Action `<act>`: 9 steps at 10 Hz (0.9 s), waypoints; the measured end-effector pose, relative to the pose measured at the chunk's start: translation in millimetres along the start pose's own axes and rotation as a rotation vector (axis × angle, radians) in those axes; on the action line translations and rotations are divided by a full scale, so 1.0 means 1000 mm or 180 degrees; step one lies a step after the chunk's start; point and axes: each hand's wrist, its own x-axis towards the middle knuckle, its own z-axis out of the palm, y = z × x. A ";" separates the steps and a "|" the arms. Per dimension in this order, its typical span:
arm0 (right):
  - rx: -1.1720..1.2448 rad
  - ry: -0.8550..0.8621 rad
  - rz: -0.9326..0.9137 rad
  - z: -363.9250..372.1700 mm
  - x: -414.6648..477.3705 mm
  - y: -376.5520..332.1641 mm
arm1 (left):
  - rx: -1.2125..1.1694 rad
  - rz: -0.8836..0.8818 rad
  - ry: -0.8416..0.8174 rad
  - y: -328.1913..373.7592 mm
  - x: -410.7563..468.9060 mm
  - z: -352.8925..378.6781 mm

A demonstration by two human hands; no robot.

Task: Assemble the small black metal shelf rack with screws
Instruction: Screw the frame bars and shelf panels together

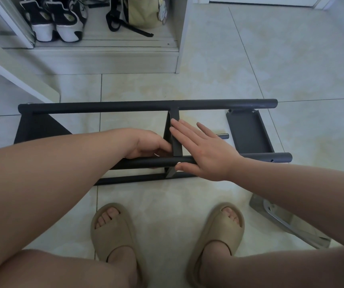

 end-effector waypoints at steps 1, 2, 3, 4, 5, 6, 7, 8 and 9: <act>0.0008 0.0007 0.0000 0.000 0.000 0.000 | 0.0141 0.0095 0.0089 0.000 0.002 0.001; 0.0003 0.0024 0.0002 0.000 0.000 0.000 | 0.0104 -0.0002 -0.0007 0.000 0.002 0.000; 0.0005 0.0020 0.0005 0.000 0.000 0.000 | 0.0040 -0.0074 -0.0114 -0.002 0.003 -0.004; 0.0005 0.0019 0.0011 0.001 0.000 0.000 | 0.0023 -0.0058 -0.0153 -0.003 0.004 -0.006; 0.0002 0.0028 0.0004 0.001 0.000 0.001 | 0.0066 -0.0006 -0.0221 -0.002 0.003 -0.007; 0.0006 0.0013 0.0003 0.001 0.001 0.001 | 0.0027 0.0056 -0.0195 -0.002 0.002 -0.006; 0.0031 -0.0008 0.0011 0.000 0.001 0.000 | 0.0016 0.0111 -0.0069 -0.002 0.004 -0.004; 0.0029 -0.0009 0.0013 0.000 0.001 0.000 | 0.0002 0.0010 -0.0011 -0.002 0.005 -0.003; 0.0008 -0.0023 0.0018 0.000 0.001 0.000 | -0.0021 -0.0081 -0.0043 -0.002 0.005 -0.004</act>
